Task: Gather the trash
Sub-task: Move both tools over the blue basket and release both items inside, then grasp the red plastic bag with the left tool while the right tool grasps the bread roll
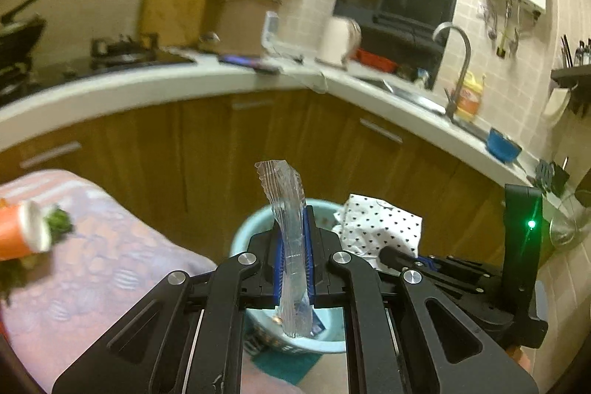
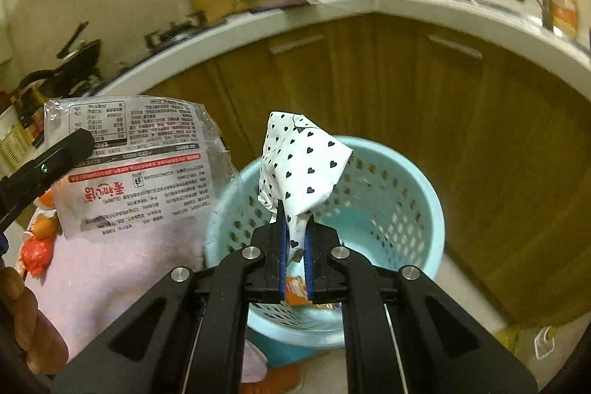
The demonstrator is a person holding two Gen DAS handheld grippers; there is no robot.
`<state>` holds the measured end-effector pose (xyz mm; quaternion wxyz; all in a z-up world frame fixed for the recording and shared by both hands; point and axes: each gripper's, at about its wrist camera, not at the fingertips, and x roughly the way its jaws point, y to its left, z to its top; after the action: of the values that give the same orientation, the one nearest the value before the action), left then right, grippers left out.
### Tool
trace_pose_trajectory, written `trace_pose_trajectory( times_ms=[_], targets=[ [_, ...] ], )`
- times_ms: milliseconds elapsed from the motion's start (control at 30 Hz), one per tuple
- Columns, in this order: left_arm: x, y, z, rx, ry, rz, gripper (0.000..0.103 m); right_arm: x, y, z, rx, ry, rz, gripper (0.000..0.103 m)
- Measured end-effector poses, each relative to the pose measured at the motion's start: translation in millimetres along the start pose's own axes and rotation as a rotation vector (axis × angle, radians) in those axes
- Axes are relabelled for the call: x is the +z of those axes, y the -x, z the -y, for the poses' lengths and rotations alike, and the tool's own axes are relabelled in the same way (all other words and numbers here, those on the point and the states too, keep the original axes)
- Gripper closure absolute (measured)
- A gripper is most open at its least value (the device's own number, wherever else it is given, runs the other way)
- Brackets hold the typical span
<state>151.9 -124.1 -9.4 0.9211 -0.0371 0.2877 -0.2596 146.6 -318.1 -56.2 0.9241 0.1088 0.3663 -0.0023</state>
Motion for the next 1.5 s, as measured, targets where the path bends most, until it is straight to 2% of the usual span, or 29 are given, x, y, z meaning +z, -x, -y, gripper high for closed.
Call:
trace_pose_trajectory(
  times_ms=[133, 300, 367, 400, 433, 467, 500, 533, 767, 867, 1000, 1167, 1367, 1500],
  targets=[
    [-10.7, -35.0, 3.0, -0.016, -0.002, -0.081, 0.095, -7.5, -21.2, 18.6, -0.016, -0.048, -0.064, 0.096],
    [-16.2, -61.9, 6.1, -0.017, -0.019, -0.141, 0.092, -12.1, -37.6, 27.3, -0.021, -0.081, -0.117, 0.096],
    [-16.7, -68.5, 6.9, -0.017, -0.018, -0.161, 0.082, -12.9, -43.7, 31.6, -0.032, -0.097, -0.137, 0.093],
    [-17.3, -70.2, 6.7, -0.013, -0.019, -0.168, 0.063, -13.4, -46.4, 33.6, -0.040, -0.100, -0.146, 0.090],
    [-18.1, -70.5, 5.2, 0.002, -0.016, -0.165, 0.048, -15.1, -48.1, 35.5, -0.046, -0.105, -0.154, 0.081],
    [-18.4, -67.6, 4.1, 0.010, -0.016, -0.158, 0.046, -15.5, -48.8, 37.3, -0.047, -0.110, -0.156, 0.070],
    [-18.6, -66.6, 3.4, 0.011, -0.018, -0.161, 0.045, -16.2, -48.3, 39.0, -0.048, -0.118, -0.155, 0.063],
    [-19.0, -66.4, 1.4, 0.006, -0.016, -0.170, 0.045, -17.4, -46.8, 40.5, -0.050, -0.124, -0.150, 0.051],
    [-12.5, -41.4, -7.1, 0.011, 0.010, -0.126, 0.045, -11.7, -30.8, 31.2, -0.030, -0.117, -0.107, 0.050],
    [-9.1, -21.9, -14.0, 0.024, 0.027, -0.090, 0.045, -6.4, -21.5, 11.8, -0.015, -0.074, -0.079, 0.050],
    [-6.3, 16.0, -32.2, 0.063, 0.066, -0.027, 0.045, -2.5, -8.5, -22.2, 0.053, -0.017, -0.041, 0.050],
    [-5.3, 68.1, -58.0, 0.142, 0.107, 0.048, 0.045, -0.6, 6.3, -80.7, 0.136, 0.087, -0.004, 0.050],
    [-14.4, 121.0, -97.3, 0.247, 0.193, 0.075, 0.044, -5.1, 18.5, -152.5, 0.232, 0.209, 0.023, 0.051],
    [-29.0, 155.8, -125.1, 0.342, 0.243, 0.104, 0.033, -13.7, 17.0, -198.5, 0.298, 0.270, 0.021, 0.051]
  ],
)
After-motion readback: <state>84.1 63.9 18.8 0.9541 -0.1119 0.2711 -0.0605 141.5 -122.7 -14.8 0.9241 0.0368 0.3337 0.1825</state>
